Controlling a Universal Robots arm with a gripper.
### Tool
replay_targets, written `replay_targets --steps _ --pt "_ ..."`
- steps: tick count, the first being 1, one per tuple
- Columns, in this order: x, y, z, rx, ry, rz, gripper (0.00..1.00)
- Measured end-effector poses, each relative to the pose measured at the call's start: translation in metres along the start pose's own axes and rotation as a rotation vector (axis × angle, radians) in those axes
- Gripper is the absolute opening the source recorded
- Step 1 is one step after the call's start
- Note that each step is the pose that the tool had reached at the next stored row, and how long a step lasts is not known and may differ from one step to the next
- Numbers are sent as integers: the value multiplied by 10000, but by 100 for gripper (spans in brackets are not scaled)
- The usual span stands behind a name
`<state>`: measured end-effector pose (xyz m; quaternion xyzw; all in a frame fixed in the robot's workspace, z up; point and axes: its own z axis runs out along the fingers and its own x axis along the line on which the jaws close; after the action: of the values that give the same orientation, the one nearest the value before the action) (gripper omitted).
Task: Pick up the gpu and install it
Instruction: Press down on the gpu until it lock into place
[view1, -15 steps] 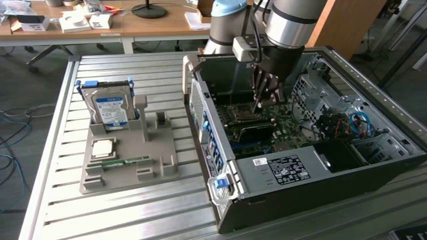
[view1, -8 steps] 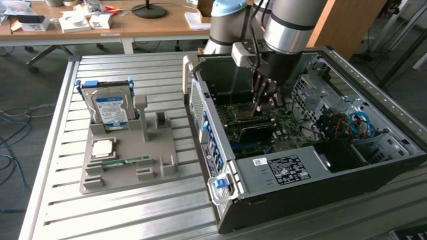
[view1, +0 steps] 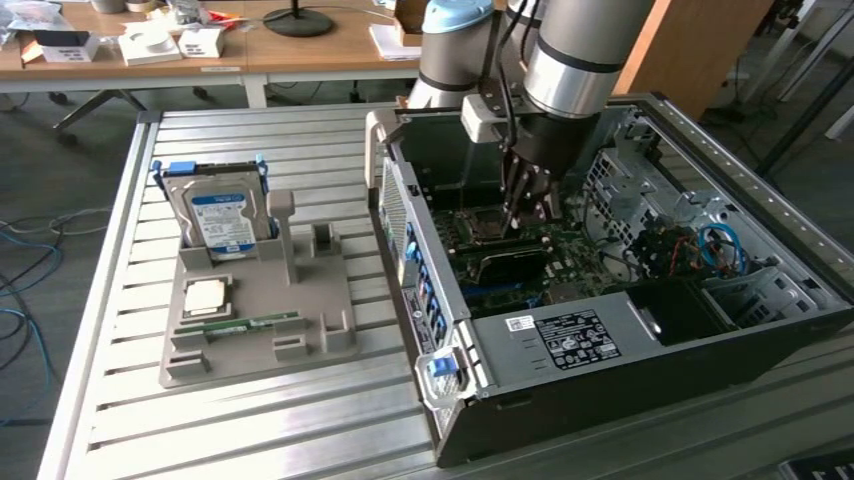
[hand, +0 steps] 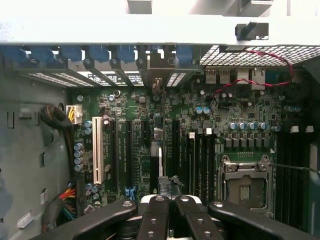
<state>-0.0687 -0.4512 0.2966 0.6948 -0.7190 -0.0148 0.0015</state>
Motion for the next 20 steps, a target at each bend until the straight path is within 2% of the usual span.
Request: replay_targets --steps 5,9,14,20 --pt "0 20 21 25 -3 0 11" --pt "2 28 86 78 -3 -1 11" --pt "3 36 105 83 1 -2 11" --pt "3 117 121 122 -2 -2 11"
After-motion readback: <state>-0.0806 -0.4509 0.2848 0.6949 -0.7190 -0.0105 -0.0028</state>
